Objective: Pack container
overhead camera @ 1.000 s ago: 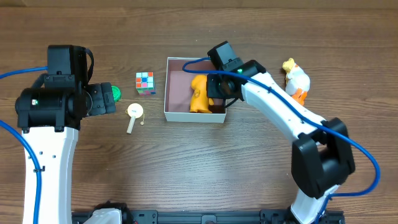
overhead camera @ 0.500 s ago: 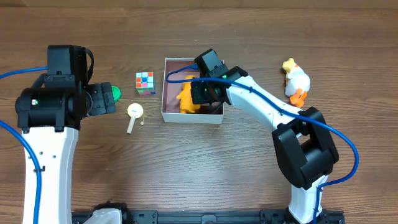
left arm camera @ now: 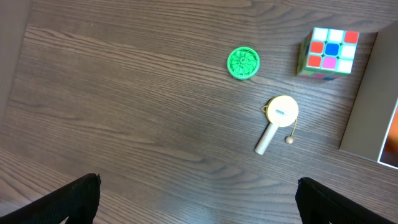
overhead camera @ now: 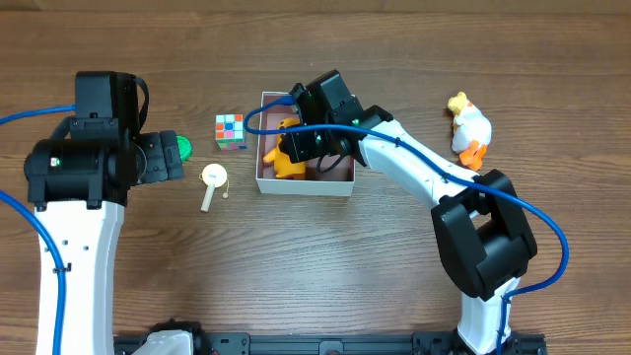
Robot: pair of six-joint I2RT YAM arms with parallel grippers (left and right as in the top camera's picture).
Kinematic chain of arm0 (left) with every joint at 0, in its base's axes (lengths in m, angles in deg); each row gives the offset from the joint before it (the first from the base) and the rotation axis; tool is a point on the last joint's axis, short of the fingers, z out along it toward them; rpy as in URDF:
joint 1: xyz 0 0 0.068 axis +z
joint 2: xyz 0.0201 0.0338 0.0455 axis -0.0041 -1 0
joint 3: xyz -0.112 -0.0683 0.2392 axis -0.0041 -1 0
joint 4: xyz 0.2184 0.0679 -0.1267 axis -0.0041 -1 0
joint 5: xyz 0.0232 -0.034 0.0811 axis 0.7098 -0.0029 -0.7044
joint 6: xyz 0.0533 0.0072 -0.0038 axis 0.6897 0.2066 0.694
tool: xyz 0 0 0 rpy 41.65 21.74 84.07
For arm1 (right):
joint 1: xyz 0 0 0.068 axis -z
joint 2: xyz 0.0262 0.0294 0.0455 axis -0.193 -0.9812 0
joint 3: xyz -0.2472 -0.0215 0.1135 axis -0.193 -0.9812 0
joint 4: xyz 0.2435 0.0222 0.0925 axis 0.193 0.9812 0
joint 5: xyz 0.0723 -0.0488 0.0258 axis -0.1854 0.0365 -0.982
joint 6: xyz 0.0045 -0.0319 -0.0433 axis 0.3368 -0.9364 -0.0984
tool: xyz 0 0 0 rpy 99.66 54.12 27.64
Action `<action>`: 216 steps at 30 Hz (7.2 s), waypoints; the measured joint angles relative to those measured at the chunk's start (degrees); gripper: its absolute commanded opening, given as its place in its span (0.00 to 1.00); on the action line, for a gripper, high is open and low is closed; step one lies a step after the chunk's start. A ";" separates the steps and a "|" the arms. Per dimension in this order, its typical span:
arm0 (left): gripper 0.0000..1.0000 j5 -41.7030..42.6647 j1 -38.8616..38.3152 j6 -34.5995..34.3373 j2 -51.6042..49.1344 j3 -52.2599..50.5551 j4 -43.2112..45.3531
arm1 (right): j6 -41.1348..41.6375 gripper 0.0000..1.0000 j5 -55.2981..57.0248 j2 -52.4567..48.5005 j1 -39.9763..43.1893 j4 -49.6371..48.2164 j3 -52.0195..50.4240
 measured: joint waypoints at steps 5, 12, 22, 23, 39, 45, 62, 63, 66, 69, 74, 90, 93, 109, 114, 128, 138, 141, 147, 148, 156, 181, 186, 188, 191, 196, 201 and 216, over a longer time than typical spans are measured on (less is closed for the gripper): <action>1.00 0.00 0.00 0.00 0.00 0.00 0.00 | -1.97 0.04 -1.42 0.00 0.13 -0.33 0.00; 1.00 0.00 0.00 0.00 0.00 -0.02 0.00 | 2.10 0.04 12.66 0.02 4.81 6.62 -0.07; 1.00 0.00 0.00 0.00 -0.04 -0.02 0.00 | 4.28 0.04 16.57 -1.27 4.44 8.52 -0.09; 1.00 0.00 0.00 0.00 -0.04 -0.02 0.00 | 4.31 0.04 16.17 -1.88 4.22 8.33 -0.09; 1.00 0.00 0.00 0.00 -0.04 0.00 0.00 | 0.85 0.04 -6.05 -2.71 2.62 -3.78 -0.11; 1.00 0.00 0.00 0.00 -0.04 -0.02 0.00 | 0.85 0.04 -5.29 -2.71 3.91 -1.42 -0.11; 1.00 0.00 0.00 0.00 -0.09 -0.02 0.00 | -0.33 0.05 -0.31 6.40 13.14 9.66 -0.33; 1.00 0.00 0.00 0.00 -0.09 0.00 0.00 | -0.39 0.05 -0.26 9.70 13.14 9.79 -0.33; 1.00 0.00 0.00 0.00 -0.09 -0.02 -0.02 | -0.44 0.05 2.03 17.22 12.81 14.27 -0.02; 1.00 -0.02 0.00 0.00 -0.09 -0.02 0.00 | -0.57 0.05 6.75 17.94 10.51 19.47 0.28; 1.00 0.00 0.00 0.00 -0.09 -0.02 0.00 | -0.68 0.04 13.11 11.63 3.67 22.05 0.09; 1.00 0.00 0.00 0.00 -0.09 0.00 0.00 | -0.70 0.10 9.94 1.70 -4.52 8.00 -0.24; 1.00 0.00 0.00 0.00 -0.09 -0.02 -0.02 | 0.37 0.10 6.93 1.70 -4.09 2.78 -0.26; 1.00 -0.02 0.00 0.00 -0.09 -0.02 0.00 | 4.90 0.04 0.22 1.70 13.97 4.31 -0.26; 1.00 0.00 0.00 0.00 -0.09 -0.02 -0.02 | 3.10 0.04 -1.05 1.97 16.68 9.07 -0.20; 1.00 0.00 0.00 0.00 -0.09 0.00 0.00 | -0.94 0.18 7.80 7.76 15.37 19.26 0.96; 1.00 0.00 0.00 0.00 -0.09 -0.02 0.00 | -0.39 0.20 20.83 17.92 18.80 30.67 2.97; 1.00 0.00 0.00 0.00 -0.09 -0.02 -0.02 | 0.76 0.20 23.08 15.93 19.37 30.67 0.52; 1.00 0.00 0.00 0.00 -0.09 -0.02 0.00 | 3.93 0.15 23.37 12.57 19.37 30.01 -6.29; 1.00 0.00 0.00 0.00 -0.09 -0.02 0.00 | 4.00 0.14 22.56 12.57 19.37 29.94 -6.69; 1.00 0.00 0.00 0.00 -0.09 0.00 0.00 | 4.61 0.15 17.55 12.57 13.86 28.96 -6.82; 1.00 0.00 0.00 0.00 -0.09 0.00 0.00 | -4.44 1.00 32.20 12.59 35.69 25.20 2.40; 1.00 0.00 0.00 0.00 -0.09 -0.02 0.00 | -10.10 1.00 28.76 11.34 42.14 24.20 2.40; 1.00 0.00 0.00 0.00 -0.09 -0.02 0.00 | -11.52 1.00 28.00 8.96 42.29 23.96 2.40; 1.00 0.00 0.00 0.00 -0.09 -0.02 0.00 | -12.66 0.92 27.21 3.85 41.90 23.98 2.40; 1.00 0.00 0.00 0.00 -0.09 -0.02 0.00 | -12.83 0.43 25.40 -0.52 41.44 25.40 2.40; 1.00 -0.02 0.00 0.00 -0.09 -0.02 -0.02 | -9.66 0.16 23.74 0.17 41.07 26.99 2.40; 1.00 -0.02 0.00 0.00 -0.09 -0.02 0.02 | 13.97 0.04 22.12 25.68 9.40 27.61 2.64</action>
